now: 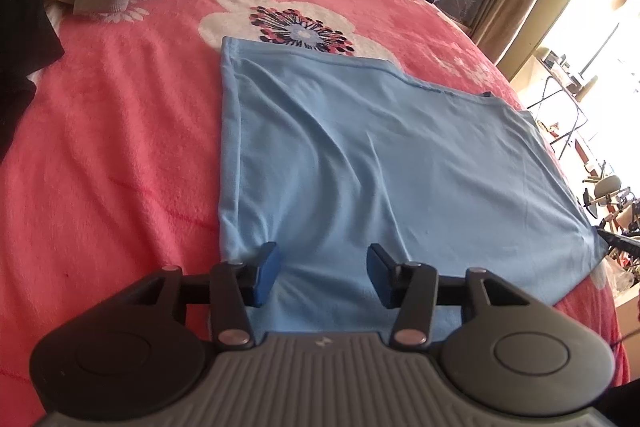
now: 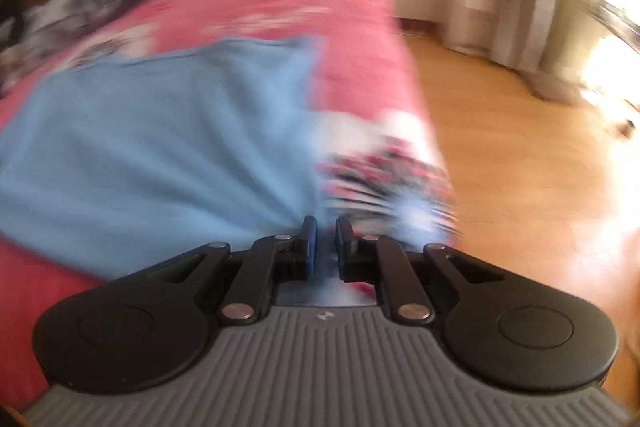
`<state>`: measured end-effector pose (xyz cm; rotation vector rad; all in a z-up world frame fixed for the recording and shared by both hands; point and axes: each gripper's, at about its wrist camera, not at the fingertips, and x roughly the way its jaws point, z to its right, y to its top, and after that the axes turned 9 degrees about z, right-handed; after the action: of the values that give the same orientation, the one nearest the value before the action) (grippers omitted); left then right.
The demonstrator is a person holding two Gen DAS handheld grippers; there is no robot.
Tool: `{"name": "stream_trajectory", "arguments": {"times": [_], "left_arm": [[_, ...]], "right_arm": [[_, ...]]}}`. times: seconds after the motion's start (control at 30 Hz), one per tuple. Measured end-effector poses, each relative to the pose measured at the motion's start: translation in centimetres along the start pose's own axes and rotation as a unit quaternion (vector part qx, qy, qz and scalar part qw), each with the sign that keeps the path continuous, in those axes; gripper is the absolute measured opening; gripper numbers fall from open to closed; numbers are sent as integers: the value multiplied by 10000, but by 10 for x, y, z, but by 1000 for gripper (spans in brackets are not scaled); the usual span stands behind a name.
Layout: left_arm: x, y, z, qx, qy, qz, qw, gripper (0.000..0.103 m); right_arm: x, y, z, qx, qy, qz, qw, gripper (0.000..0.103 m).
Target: Fold clothes
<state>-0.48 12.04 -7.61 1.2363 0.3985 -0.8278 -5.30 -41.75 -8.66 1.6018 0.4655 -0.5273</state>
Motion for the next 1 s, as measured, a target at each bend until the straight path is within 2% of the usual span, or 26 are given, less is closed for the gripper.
{"name": "stream_trajectory", "arguments": {"times": [0.03,0.1,0.23,0.3,0.37,0.47,0.5,0.67,0.73,0.77,0.83,0.87,0.93,1.0], "left_arm": [[0,0,0,21,3,1,10000,50],[0,-1,1,35,3,7,10000,50],[0,-1,-1,-6,-20,20,10000,50],[0,-1,-2,-31,-30,15,10000,50],[-1,0,-2,-35,-34,8,10000,50],[-1,0,-2,-36,-45,10,10000,50],[-1,0,-2,-40,-51,11,10000,50],[-1,0,-4,-38,-90,10,10000,50],[0,0,-4,-33,-94,5,9999,50],[0,0,-5,-32,-95,3,10000,50],[0,1,-5,-32,-94,1,10000,50],[0,1,-5,-34,-91,5,10000,50],[0,0,-4,-25,-85,15,10000,50],[0,0,-3,8,-75,16,10000,50]], "right_arm": [[-2,0,12,230,-230,15,9995,10],[-14,4,16,412,-174,190,9988,10],[-25,2,-15,19,659,105,9978,10],[-17,-3,-24,16,788,-80,9969,10],[-9,-11,-17,263,641,-273,9972,9],[-14,-23,3,661,549,-293,9959,7],[-16,-22,4,690,439,-324,9961,8],[-24,-16,25,1417,405,-261,9887,10],[-30,-17,40,2285,623,-267,9712,12],[-30,-20,46,2755,744,-312,9579,13],[-28,-30,56,3634,820,-461,9269,27],[-26,-36,61,4024,803,-559,9102,28],[-22,-49,65,4553,812,-667,8841,28],[-15,-55,65,4857,878,-682,8670,28]]}}
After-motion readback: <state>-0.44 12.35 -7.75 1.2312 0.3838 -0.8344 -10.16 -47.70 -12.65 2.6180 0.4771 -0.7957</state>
